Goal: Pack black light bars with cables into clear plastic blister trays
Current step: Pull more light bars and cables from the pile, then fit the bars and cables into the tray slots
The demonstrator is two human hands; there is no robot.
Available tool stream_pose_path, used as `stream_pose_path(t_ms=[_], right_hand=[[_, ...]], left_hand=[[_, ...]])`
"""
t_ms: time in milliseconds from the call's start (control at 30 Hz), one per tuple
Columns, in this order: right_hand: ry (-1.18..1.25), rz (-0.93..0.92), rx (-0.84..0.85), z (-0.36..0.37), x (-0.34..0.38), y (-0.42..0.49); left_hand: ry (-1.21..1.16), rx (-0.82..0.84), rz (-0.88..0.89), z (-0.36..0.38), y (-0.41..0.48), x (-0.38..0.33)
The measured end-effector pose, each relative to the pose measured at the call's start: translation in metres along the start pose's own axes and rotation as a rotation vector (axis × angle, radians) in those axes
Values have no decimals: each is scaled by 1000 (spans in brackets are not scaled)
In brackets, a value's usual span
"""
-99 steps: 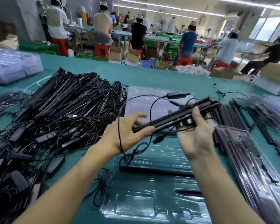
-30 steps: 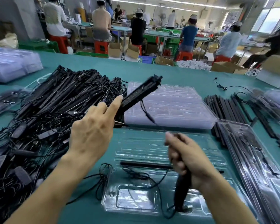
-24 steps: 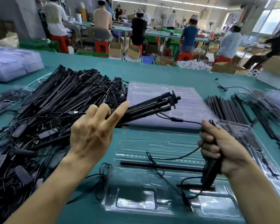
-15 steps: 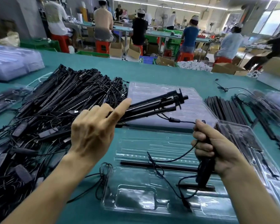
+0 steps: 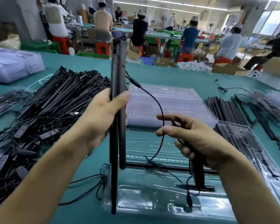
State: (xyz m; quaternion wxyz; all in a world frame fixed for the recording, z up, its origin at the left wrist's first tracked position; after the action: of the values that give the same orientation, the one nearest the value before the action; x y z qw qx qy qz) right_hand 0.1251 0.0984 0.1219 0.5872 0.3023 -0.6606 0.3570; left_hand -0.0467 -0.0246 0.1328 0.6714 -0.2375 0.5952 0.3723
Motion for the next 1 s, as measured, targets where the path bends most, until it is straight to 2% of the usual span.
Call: stream_pose_path(t_ms=[100, 167, 200, 300, 367, 500, 567, 700, 867, 933, 1000], right_hand=[[-202, -25, -69, 0, 4, -8], [-297, -101, -101, 3, 6, -13], [-309, -162, -109, 6, 8, -15], [-339, -278, -13, 21, 11, -24], [-448, -336, 46, 30, 11, -27], [-610, -395, -70, 19, 11, -19], [-607, -362, -1, 8, 12, -18], [-367, -283, 177, -15, 19, -23], [-426, -263, 211, -23, 11, -18], [-515, -250, 185, -25, 12, -16], [-713, -295, 98, -30, 19, -12]], left_hand=[[-435, 35, -114, 7, 3, -13], [-646, -17, -178, 17, 2, -11], [-663, -107, -177, 23, 0, -6], [-479, -466, -107, 35, -14, 13], [-436, -532, -84, 45, -20, 23], [-365, -406, -45, 56, -20, 36], [-294, -353, 8, 50, -20, 37], [-229, -470, 82, 12, -15, 35], [-224, -235, -86, 1, -1, 40], [-293, -225, -114, -2, 3, 44], [-371, -220, -166, -3, 4, 49]])
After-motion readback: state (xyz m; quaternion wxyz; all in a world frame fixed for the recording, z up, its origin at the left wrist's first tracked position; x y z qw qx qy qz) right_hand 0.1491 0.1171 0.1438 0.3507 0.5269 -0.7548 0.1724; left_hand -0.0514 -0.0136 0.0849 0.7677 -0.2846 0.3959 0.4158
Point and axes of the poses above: each hand's wrist, its own y-axis towards the middle knuckle, its own z-axis out of the palm, x = y × z, the point moved 5 cm from there along y, towards the middle knuckle, and after that the axes turned 7 degrees about -x, right-handed, at the moved point
